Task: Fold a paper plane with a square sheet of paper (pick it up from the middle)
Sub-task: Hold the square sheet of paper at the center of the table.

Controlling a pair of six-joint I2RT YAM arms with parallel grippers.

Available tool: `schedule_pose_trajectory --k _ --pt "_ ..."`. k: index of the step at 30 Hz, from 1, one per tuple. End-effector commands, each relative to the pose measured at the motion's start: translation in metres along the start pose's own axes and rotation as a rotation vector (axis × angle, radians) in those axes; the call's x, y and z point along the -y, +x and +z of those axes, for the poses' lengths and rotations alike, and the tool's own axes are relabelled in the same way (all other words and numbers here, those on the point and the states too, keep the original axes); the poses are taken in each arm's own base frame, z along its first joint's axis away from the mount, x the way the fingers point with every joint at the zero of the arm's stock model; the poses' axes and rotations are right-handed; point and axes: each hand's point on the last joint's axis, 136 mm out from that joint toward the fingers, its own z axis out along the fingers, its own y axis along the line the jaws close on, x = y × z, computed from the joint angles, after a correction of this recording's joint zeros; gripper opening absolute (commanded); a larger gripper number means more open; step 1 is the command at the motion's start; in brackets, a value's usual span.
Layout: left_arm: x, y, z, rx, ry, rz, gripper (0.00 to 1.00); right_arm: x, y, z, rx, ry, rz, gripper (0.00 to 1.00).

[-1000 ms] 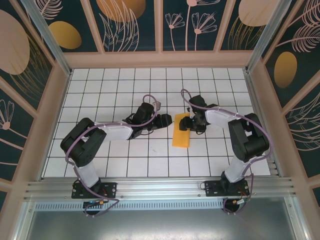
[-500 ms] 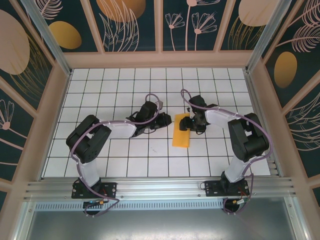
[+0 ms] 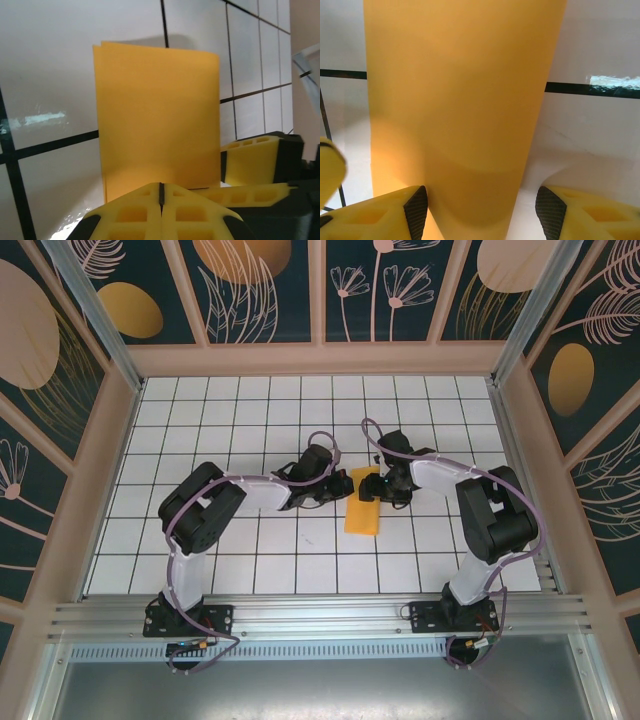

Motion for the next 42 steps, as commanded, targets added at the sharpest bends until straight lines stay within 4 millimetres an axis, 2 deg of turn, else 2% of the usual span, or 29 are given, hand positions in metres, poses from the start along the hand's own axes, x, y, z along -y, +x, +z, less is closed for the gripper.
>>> schedule_pose_trajectory --k 1,13,25,29,36,39,42 --pt "-0.004 0.006 0.007 -0.033 -0.016 -0.027 0.00 0.015 0.012 0.022 -0.046 0.043 -0.001 0.65" --pt "-0.014 0.015 0.018 -0.075 -0.034 -0.032 0.00 0.015 0.012 0.023 -0.046 0.042 0.003 0.65" --pt "-0.050 0.028 0.021 -0.114 -0.218 -0.017 0.00 0.009 0.003 0.017 -0.022 0.024 0.004 0.66" --pt "-0.055 0.032 0.021 -0.121 -0.240 -0.017 0.00 -0.002 -0.011 0.003 0.029 -0.010 0.006 0.70" --pt "-0.059 0.034 0.021 -0.125 -0.253 -0.014 0.00 -0.013 -0.037 -0.046 0.172 -0.120 0.062 0.72" --pt "-0.058 0.033 0.021 -0.123 -0.252 -0.014 0.00 -0.019 -0.037 -0.058 0.192 -0.209 0.082 0.66" --pt "-0.058 0.034 0.022 -0.127 -0.250 -0.013 0.00 -0.037 -0.032 -0.063 0.179 -0.359 0.077 0.46"
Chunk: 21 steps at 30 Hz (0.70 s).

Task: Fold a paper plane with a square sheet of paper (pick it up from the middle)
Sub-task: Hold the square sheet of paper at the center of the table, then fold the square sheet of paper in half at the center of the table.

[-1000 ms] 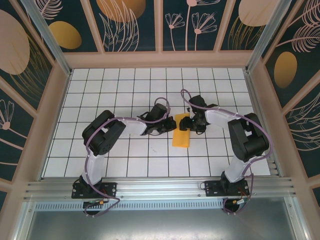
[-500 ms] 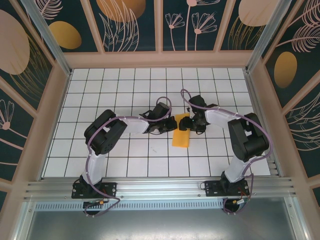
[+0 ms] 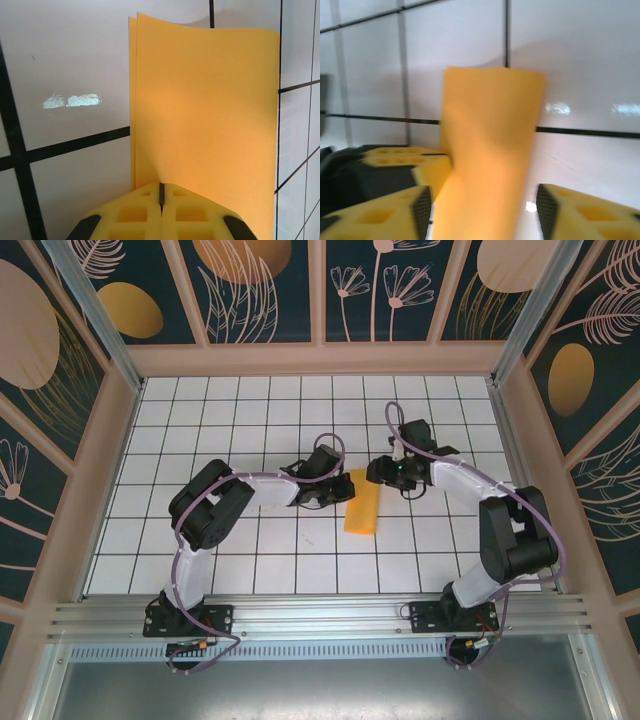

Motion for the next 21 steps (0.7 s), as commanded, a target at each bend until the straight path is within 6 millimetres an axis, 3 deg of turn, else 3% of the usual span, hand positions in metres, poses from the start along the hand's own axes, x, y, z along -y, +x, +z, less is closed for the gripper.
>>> schedule_pose_trajectory --k 1,3,6,21 --pt "-0.040 0.024 0.013 -0.072 -0.133 -0.013 0.00 -0.029 0.009 -0.004 -0.029 -0.211 0.027 0.39" --pt "-0.042 0.025 0.013 -0.074 -0.137 -0.015 0.00 -0.037 0.014 -0.001 -0.050 -0.282 0.040 0.30" --pt "-0.041 0.025 0.013 -0.076 -0.137 -0.014 0.00 -0.032 0.024 0.010 -0.081 -0.285 0.068 0.23" --pt "-0.046 0.029 0.015 -0.087 -0.149 -0.016 0.00 0.028 0.065 0.052 -0.180 -0.152 0.134 0.21"
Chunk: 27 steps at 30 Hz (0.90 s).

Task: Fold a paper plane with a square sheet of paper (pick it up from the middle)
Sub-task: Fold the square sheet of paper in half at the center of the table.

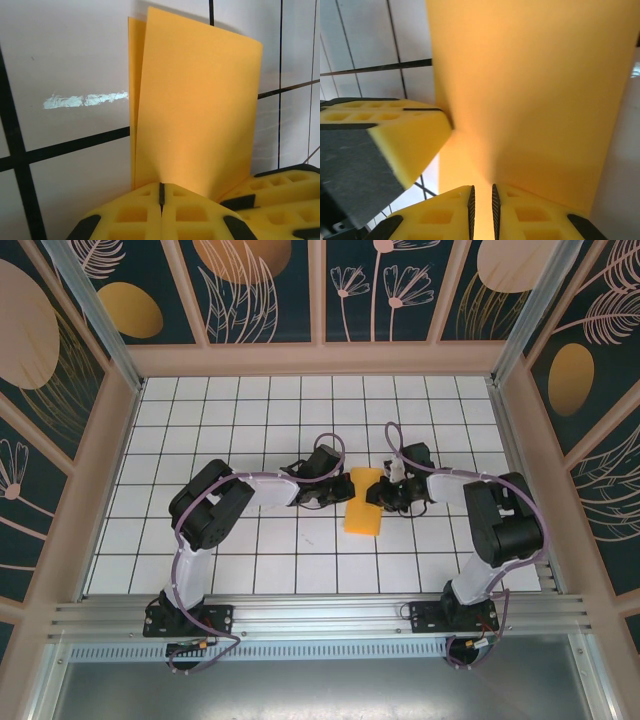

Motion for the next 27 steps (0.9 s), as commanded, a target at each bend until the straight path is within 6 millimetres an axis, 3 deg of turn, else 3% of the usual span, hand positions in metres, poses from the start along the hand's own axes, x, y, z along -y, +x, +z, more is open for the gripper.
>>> schedule_pose_trajectory --k 1,5,7,9,14,18,21,27 --pt "-0.046 0.029 0.015 -0.087 -0.149 -0.020 0.00 0.024 0.006 0.006 -0.008 0.061 0.001 0.21" --pt "-0.048 0.030 0.016 -0.091 -0.152 -0.022 0.00 0.042 0.014 0.010 -0.018 0.110 0.030 0.22" --pt "-0.048 0.031 0.017 -0.095 -0.151 -0.021 0.00 0.041 0.016 0.010 -0.021 0.101 0.028 0.22" --pt "-0.048 0.030 0.017 -0.097 -0.151 -0.019 0.00 0.035 0.013 0.007 -0.014 0.080 0.022 0.23" --pt "-0.047 0.030 0.016 -0.097 -0.150 -0.015 0.00 -0.003 0.002 -0.017 0.041 -0.027 -0.035 0.25" --pt "-0.047 0.030 0.016 -0.097 -0.150 -0.014 0.00 -0.018 0.010 -0.026 0.033 -0.092 -0.045 0.25" --pt "-0.047 0.030 0.017 -0.097 -0.151 -0.016 0.00 -0.014 0.022 -0.022 0.009 -0.113 -0.032 0.24" --pt "-0.046 0.031 0.017 -0.101 -0.149 -0.010 0.00 0.025 0.037 -0.005 -0.018 -0.005 0.032 0.24"
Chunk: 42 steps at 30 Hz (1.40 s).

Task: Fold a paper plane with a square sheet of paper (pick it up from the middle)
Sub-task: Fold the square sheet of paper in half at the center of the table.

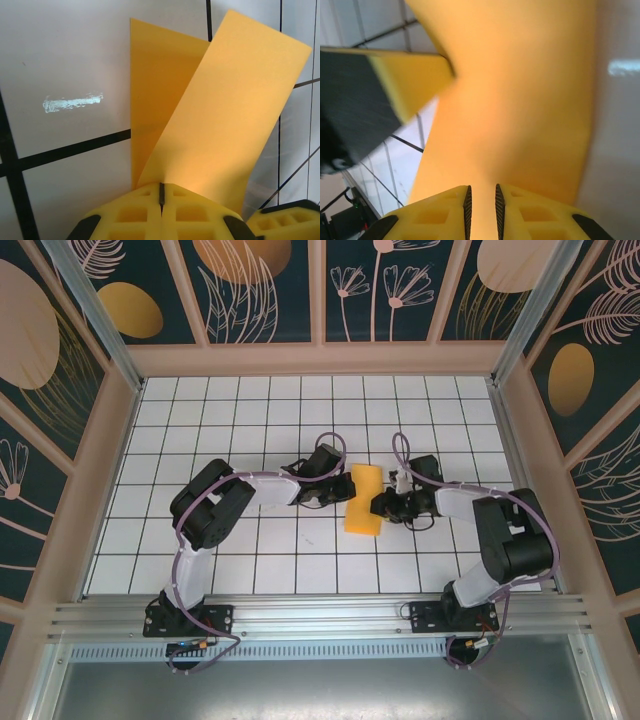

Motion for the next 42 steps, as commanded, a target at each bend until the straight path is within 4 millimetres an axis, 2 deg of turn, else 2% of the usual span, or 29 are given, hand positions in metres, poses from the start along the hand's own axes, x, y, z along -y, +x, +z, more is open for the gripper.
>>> schedule_pose_trajectory --k 1,5,10,13,18,22,24,26,28,32,36,38,42 --pt "-0.046 0.032 0.015 -0.095 -0.146 -0.021 0.00 0.024 0.007 0.008 -0.016 0.057 0.039 0.24" --pt "-0.048 0.032 0.015 -0.097 -0.149 -0.022 0.00 0.026 0.009 0.008 -0.025 0.067 0.041 0.24" --pt "-0.047 0.032 0.014 -0.097 -0.149 -0.017 0.00 -0.005 0.000 -0.011 0.011 -0.004 -0.008 0.24" --pt "-0.046 0.032 0.015 -0.099 -0.147 -0.016 0.00 -0.020 0.005 -0.017 0.008 -0.075 -0.017 0.24" --pt "-0.048 0.032 0.015 -0.101 -0.148 -0.018 0.00 -0.017 0.019 -0.011 -0.015 -0.112 0.009 0.24" --pt "-0.048 0.033 0.016 -0.105 -0.148 -0.015 0.00 0.002 0.036 0.001 -0.066 -0.078 0.052 0.24" --pt "-0.048 0.034 0.017 -0.107 -0.147 -0.015 0.00 0.019 0.039 0.005 -0.068 -0.012 0.073 0.24" --pt "-0.048 0.033 0.016 -0.107 -0.146 -0.014 0.00 0.026 0.040 0.007 -0.075 0.023 0.077 0.24" --pt "-0.048 0.034 0.016 -0.108 -0.148 -0.015 0.00 0.023 0.036 0.004 -0.064 0.028 0.069 0.24" --pt "-0.047 0.034 0.016 -0.109 -0.147 -0.012 0.00 0.000 0.029 -0.010 -0.037 -0.026 0.025 0.25" --pt "-0.047 0.034 0.016 -0.111 -0.146 -0.011 0.00 -0.021 0.036 -0.018 -0.043 -0.111 0.001 0.25" --pt "-0.048 0.034 0.016 -0.111 -0.148 -0.012 0.00 -0.022 0.042 -0.017 -0.054 -0.130 0.005 0.25" --pt "-0.049 0.034 0.016 -0.112 -0.150 -0.015 0.00 -0.008 0.054 -0.010 -0.076 -0.102 0.040 0.25"
